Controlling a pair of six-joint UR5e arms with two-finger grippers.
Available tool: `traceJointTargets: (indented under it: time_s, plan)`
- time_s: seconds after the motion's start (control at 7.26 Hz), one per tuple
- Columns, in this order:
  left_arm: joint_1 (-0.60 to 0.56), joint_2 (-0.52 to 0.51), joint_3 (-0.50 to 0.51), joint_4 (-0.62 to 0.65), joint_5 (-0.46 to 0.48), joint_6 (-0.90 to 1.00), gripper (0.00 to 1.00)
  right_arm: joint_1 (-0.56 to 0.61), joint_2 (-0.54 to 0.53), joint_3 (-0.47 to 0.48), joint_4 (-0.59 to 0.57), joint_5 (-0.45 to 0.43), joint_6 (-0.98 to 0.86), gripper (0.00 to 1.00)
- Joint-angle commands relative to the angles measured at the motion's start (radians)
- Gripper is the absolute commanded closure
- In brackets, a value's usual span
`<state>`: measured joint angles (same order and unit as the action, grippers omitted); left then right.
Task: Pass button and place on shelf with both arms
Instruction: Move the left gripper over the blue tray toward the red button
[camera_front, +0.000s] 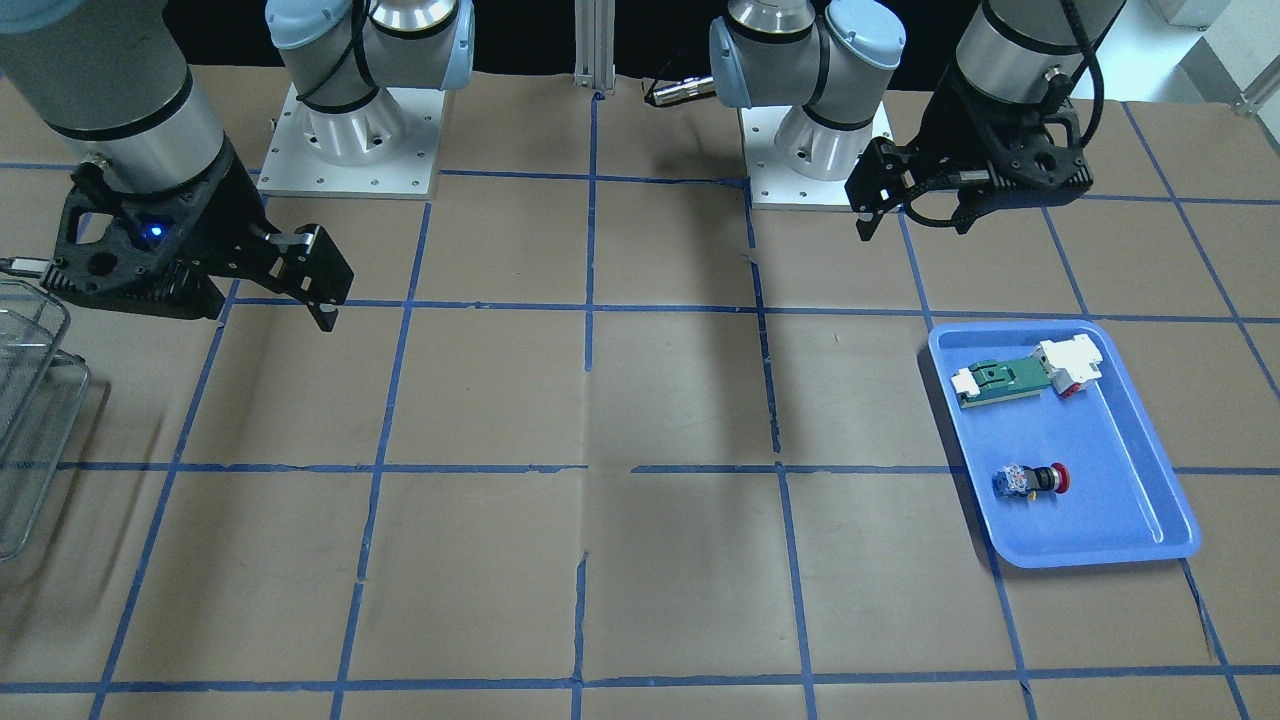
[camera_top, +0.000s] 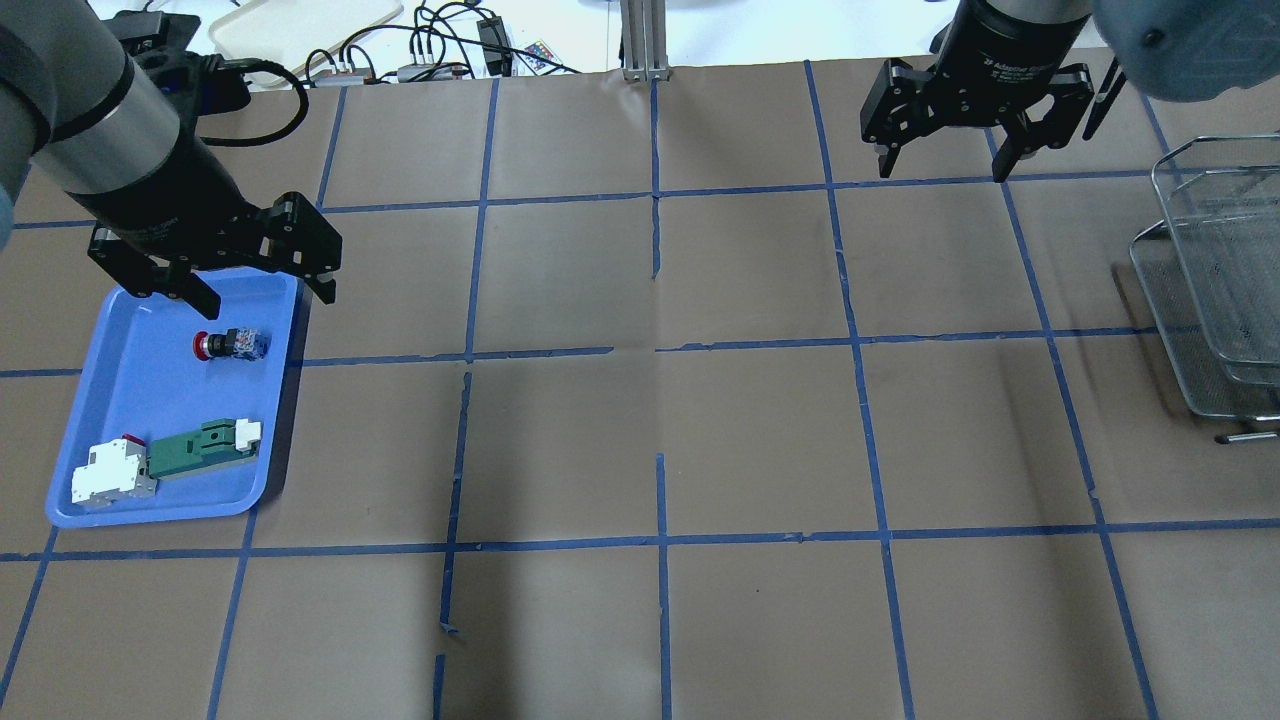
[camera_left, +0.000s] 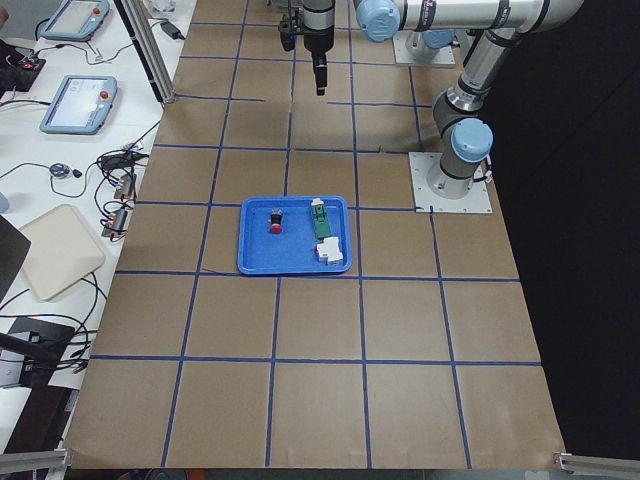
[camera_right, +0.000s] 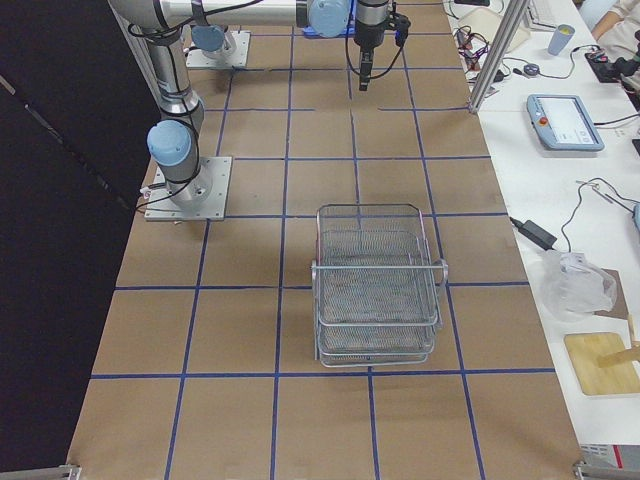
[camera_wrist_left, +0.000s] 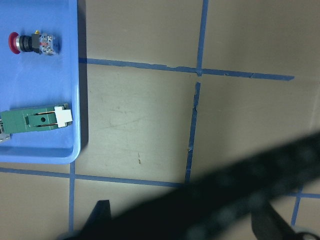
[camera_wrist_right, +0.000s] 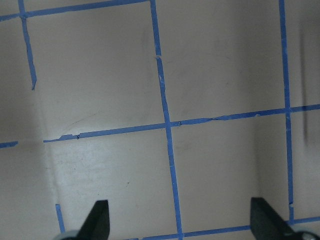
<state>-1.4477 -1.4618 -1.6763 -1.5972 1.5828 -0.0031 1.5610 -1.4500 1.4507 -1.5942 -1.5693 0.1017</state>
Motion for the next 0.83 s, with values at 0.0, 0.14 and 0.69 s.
traceJointTargets:
  time_s: [0.0,0.14,0.69]
  plan:
    - [0.124,-0.012,0.000,0.013,0.005,0.000,0.00,0.001,-0.003,-0.001,-0.004,-0.014,0.001,0.00]
    - [0.236,-0.021,0.000,0.020,0.000,-0.002,0.00,0.001,-0.004,0.000,-0.004,0.003,0.004,0.00]
    - [0.541,-0.122,-0.143,0.360,-0.012,-0.169,0.00,0.002,-0.004,0.016,-0.053,0.006,0.004,0.00]
